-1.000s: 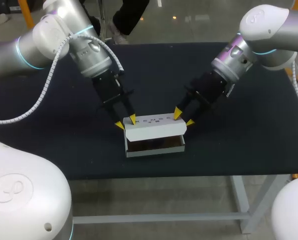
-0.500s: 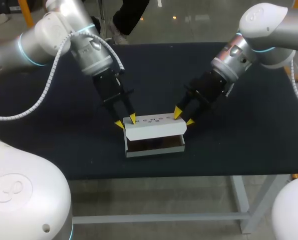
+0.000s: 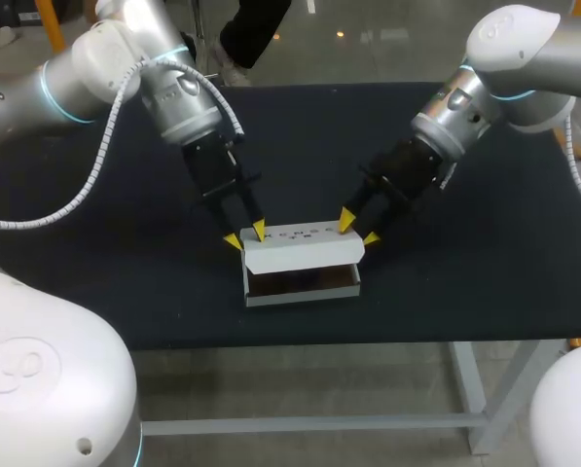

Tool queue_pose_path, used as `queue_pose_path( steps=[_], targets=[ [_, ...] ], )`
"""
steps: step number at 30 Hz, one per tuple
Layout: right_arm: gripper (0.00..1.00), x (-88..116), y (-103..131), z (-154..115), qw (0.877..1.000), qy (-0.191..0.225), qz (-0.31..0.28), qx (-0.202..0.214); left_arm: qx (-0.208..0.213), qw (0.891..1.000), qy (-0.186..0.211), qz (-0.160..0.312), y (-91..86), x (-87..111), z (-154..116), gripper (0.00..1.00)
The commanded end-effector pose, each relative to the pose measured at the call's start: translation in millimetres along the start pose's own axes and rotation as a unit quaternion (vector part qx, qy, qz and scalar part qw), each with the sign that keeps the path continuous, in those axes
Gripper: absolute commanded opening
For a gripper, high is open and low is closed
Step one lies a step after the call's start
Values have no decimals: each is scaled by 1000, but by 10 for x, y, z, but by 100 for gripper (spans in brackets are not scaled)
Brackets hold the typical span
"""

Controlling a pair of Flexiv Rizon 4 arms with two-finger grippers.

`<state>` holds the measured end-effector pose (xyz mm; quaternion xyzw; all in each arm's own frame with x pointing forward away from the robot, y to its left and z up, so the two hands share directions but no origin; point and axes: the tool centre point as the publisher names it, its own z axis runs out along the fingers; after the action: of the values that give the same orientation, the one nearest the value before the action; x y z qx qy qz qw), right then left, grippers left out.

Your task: Assemble the packaging by folding the flat box into shape, placing the metal phone stand inside, and closing the box properly

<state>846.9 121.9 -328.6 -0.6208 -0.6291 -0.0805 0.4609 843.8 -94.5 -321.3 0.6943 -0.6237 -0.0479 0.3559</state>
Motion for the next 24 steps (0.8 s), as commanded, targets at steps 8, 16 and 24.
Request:
queue_pose_path(
  steps=[8, 16, 24],
  targets=[
    [47, 36, 44, 7, 1000, 5, 8, 11, -21, 1000, -2, -5, -69, 36, 3, 39],
    [47, 55, 64, -26, 1000, 8, 13, 14, -27, 1000, -2, -10, -76, 58, -27, 39],
    [47, 72, 79, -49, 1000, 11, 14, 21, -36, 999, -1, -16, -91, 66, -56, 39]
  ],
)
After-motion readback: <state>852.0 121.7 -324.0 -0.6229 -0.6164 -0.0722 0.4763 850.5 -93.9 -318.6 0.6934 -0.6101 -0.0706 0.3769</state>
